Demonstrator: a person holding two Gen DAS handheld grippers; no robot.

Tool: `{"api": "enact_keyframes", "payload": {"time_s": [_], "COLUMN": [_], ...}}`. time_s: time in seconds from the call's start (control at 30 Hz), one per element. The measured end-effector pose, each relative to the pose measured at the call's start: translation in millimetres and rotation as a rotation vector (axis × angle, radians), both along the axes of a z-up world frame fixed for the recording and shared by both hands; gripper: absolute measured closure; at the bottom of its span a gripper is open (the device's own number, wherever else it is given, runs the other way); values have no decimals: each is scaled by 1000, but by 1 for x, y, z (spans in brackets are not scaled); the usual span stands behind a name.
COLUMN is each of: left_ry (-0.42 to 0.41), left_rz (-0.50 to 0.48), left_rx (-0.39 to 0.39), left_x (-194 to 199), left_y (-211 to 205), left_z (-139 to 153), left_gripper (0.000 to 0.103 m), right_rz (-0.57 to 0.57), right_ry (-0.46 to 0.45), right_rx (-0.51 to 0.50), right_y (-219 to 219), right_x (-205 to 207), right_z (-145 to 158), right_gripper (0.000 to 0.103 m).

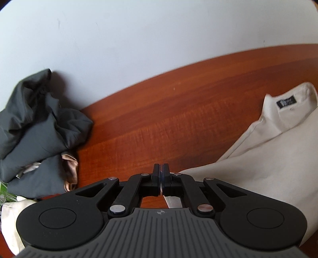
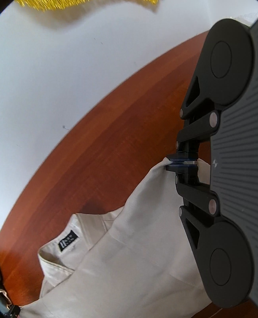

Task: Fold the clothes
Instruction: 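Open both grippers and release the folded hem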

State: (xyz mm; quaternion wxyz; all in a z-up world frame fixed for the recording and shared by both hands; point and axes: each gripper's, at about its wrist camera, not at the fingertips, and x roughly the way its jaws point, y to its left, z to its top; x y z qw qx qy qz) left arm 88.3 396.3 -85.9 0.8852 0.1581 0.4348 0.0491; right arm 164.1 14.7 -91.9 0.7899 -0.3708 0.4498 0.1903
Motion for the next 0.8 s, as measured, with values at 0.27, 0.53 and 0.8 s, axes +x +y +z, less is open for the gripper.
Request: {"api": "enact_keyframes", "payload": {"time_s": [0.27,0.53,0.8], "left_ry": [75,53,74], "left_rz": [39,67,31], "left_rx": [-25,-71,-161], "left_x": [6,-4,-43], "left_y": [9,21,23], "left_z": [-20,3,22], "left_gripper": [88,63,60], "right_rz": [-30,-59,-120], "right_ry": [47,67,94], "right_rx": [8,75,163], "right_y": [-3,-9,-30], "right_x": [6,-1,-27], "right_z": [-17,1,21], "right_gripper": [87,59,55]}}
